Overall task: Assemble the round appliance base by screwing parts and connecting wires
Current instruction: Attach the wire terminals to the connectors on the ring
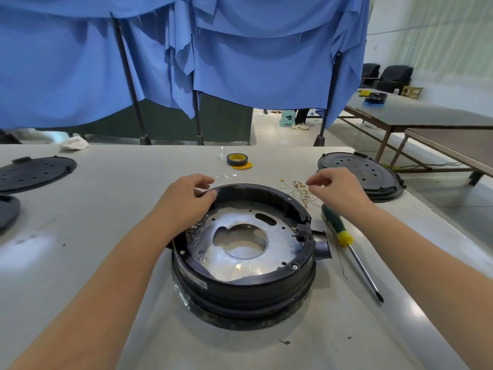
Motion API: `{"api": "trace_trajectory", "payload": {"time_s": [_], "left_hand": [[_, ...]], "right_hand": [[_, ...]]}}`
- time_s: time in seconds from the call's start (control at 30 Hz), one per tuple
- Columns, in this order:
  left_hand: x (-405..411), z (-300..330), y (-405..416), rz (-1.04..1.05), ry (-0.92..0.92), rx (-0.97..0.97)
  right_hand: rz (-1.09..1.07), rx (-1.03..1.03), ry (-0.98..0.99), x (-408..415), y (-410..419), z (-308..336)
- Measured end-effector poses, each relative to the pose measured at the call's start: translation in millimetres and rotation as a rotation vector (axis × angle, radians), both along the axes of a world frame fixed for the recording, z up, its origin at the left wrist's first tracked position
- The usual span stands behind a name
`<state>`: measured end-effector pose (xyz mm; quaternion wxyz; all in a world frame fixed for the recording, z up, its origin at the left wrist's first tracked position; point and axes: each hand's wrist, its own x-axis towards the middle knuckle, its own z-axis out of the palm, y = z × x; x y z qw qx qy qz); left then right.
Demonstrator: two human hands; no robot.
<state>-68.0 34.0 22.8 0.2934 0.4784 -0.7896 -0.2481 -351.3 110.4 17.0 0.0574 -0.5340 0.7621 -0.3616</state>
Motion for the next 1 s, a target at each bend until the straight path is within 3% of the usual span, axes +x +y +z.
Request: {"api": "trace_trajectory", "payload": {"time_s": [0.27,0.53,0.8,1.0], "left_hand": [[-6,-12,-6,-0.046,-0.073,0.005],[-5,-15,-12,-0.047,-0.027,0.034],[-6,-11,-8,-0.044,0.012,0.081],[-9,-7,-2,-0.057,0.038,0.133]], "right_hand": [[-0.033,0.253,0.309,-6,-54,-11],[-0.024,0.394,0.336,-2,-72,-17],[-0.182,0.067,0.295,-13,-63,-15],[-0.255,-0.227,-0.073,-13,-40,3]]}}
